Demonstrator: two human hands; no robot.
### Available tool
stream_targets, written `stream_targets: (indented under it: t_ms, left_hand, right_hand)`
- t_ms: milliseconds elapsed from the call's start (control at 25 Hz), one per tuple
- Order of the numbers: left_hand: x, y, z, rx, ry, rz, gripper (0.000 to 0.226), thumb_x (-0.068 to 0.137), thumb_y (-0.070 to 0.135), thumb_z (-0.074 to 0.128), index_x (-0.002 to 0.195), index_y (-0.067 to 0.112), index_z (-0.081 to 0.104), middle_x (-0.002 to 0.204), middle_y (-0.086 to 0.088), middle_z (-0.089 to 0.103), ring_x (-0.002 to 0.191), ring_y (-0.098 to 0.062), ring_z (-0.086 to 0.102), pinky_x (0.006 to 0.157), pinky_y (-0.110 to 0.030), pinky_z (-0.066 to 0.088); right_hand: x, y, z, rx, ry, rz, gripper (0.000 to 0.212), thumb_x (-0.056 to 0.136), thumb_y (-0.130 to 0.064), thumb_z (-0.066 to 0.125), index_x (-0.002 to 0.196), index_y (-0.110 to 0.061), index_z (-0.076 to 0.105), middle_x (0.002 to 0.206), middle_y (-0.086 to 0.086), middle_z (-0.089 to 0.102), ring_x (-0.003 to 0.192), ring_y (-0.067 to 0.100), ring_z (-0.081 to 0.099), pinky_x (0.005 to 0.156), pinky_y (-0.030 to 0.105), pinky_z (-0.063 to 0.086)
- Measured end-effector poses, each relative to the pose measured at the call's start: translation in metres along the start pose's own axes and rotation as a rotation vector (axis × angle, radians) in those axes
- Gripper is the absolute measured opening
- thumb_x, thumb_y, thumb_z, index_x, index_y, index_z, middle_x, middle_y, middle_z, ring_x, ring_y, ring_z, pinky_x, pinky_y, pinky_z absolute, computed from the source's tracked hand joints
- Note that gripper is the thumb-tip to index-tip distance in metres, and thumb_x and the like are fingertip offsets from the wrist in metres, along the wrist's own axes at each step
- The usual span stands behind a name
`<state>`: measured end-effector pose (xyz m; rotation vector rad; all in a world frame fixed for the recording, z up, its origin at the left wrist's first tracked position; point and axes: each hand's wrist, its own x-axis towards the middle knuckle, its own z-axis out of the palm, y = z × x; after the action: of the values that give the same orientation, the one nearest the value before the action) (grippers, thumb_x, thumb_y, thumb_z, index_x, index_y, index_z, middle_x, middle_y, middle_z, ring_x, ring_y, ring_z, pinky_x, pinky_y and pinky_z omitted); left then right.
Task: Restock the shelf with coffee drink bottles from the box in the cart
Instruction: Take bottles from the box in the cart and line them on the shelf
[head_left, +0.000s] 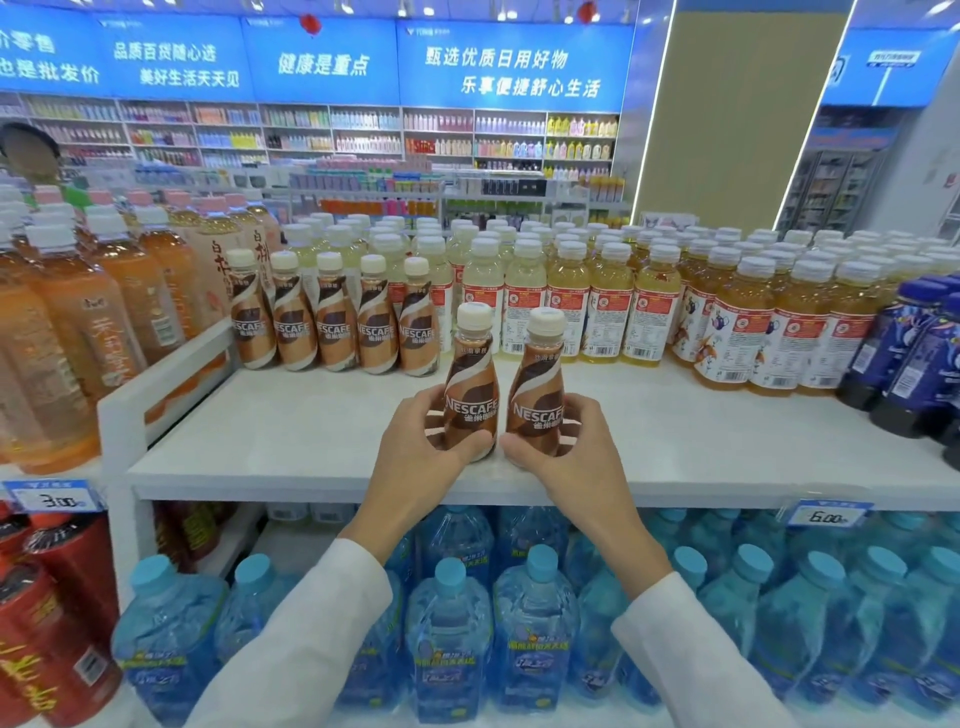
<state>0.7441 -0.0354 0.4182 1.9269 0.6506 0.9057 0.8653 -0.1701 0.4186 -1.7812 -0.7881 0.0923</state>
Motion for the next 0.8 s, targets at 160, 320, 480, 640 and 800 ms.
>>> stream_targets:
  t_ms: [160, 320, 480, 640, 800]
  left_hand:
    - [-0.002, 0.002, 0.007, 0.037, 0.086, 0.033, 0.07, 0.071, 0.041, 0.089, 0.132, 0.029, 0.056, 0.119, 0.01, 0.062, 0.104, -0.006, 0.062, 0.085, -0.019, 0.052]
    - [-0.004, 0.002, -0.008, 0.041, 0.159, -0.013, 0.063, 0.072, 0.035, 0.089, 0.127, 0.03, 0.059, 0.11, 0.016, 0.063, 0.098, 0.003, 0.06, 0.08, -0.009, 0.045]
    - [0.006, -0.014, -0.063, 0.031, 0.263, -0.14, 0.055, 0.071, 0.03, 0.09, 0.115, 0.026, 0.056, 0.103, 0.016, 0.063, 0.092, 0.004, 0.06, 0.073, -0.008, 0.042]
    - [0.032, -0.035, -0.123, 0.1, 0.384, -0.196, 0.052, 0.079, 0.026, 0.084, 0.122, 0.02, 0.057, 0.114, 0.006, 0.067, 0.103, -0.012, 0.064, 0.093, -0.027, 0.051]
    - [0.068, -0.061, -0.158, 0.254, 0.462, -0.217, 0.042, 0.084, 0.028, 0.075, 0.122, 0.02, 0.063, 0.126, 0.0, 0.057, 0.111, -0.017, 0.056, 0.107, -0.041, 0.045]
  right_hand:
    - [-0.002, -0.002, -0.001, 0.044, 0.029, -0.04, 0.059, 0.072, -0.037, 0.088, 0.119, -0.033, 0.053, 0.113, -0.015, 0.065, 0.103, 0.004, 0.064, 0.088, 0.022, 0.053]
    - [0.004, -0.011, 0.02, 0.033, 0.003, -0.039, 0.058, 0.07, -0.039, 0.089, 0.116, -0.034, 0.055, 0.111, -0.016, 0.067, 0.101, 0.005, 0.065, 0.089, 0.027, 0.055]
    - [0.012, -0.043, 0.08, 0.041, -0.082, -0.055, 0.053, 0.07, -0.039, 0.088, 0.111, -0.031, 0.055, 0.107, -0.015, 0.067, 0.097, 0.008, 0.065, 0.086, 0.028, 0.054]
    - [0.035, -0.076, 0.165, 0.047, -0.162, -0.122, 0.059, 0.074, -0.04, 0.084, 0.122, -0.027, 0.051, 0.12, -0.008, 0.065, 0.107, 0.014, 0.063, 0.094, 0.033, 0.052]
    - [0.058, -0.094, 0.235, 0.045, -0.192, -0.127, 0.057, 0.074, -0.04, 0.081, 0.116, -0.026, 0.044, 0.12, -0.003, 0.06, 0.111, 0.021, 0.06, 0.094, 0.038, 0.051]
